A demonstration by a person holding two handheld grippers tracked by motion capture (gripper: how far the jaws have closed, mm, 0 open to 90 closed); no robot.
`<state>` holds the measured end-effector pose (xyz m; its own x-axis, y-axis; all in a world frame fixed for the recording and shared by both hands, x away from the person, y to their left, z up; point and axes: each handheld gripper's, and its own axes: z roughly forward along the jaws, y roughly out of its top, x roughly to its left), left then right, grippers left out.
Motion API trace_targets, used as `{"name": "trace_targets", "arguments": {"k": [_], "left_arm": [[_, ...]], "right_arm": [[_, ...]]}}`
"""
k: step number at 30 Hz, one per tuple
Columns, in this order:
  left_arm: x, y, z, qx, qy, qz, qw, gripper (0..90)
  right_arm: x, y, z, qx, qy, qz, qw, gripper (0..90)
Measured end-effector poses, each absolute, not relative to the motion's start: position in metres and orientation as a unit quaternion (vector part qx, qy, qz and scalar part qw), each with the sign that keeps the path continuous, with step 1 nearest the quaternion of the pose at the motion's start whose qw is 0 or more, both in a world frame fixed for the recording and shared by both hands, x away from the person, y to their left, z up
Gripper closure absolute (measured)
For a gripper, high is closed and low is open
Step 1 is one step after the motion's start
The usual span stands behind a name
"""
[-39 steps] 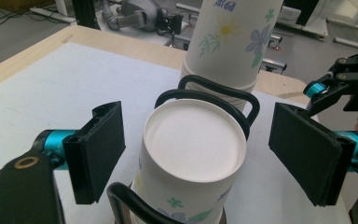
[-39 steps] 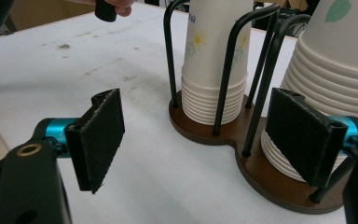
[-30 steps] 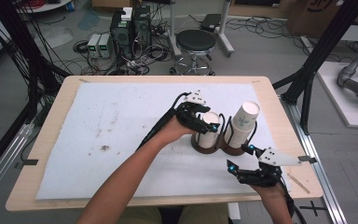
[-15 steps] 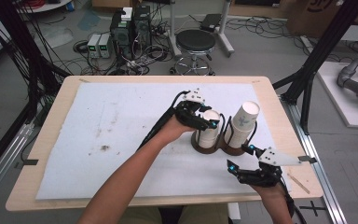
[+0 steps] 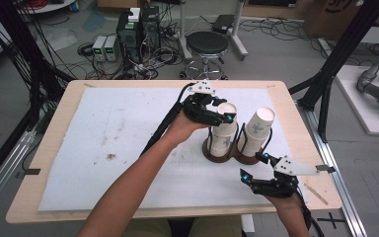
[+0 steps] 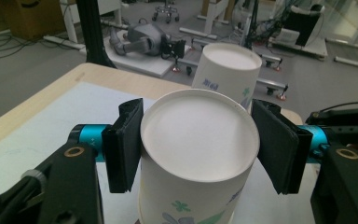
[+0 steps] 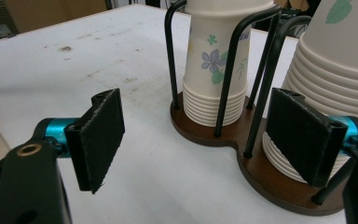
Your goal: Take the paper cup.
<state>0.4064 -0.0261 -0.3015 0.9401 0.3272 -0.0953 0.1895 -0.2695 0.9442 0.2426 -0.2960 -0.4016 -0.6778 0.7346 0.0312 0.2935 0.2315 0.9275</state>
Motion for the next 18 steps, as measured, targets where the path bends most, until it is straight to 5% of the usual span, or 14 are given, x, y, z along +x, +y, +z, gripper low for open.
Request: {"name": "trace_targets", "arguments": {"k": [18], "left_arm": [[0.387, 0.046, -0.260, 0.753, 0.172, 0.079, 0.630, 37.4]], "right_arm": [[0.242, -0.288, -0.400, 0.334, 0.758, 0.520, 0.208, 20.1]]}}
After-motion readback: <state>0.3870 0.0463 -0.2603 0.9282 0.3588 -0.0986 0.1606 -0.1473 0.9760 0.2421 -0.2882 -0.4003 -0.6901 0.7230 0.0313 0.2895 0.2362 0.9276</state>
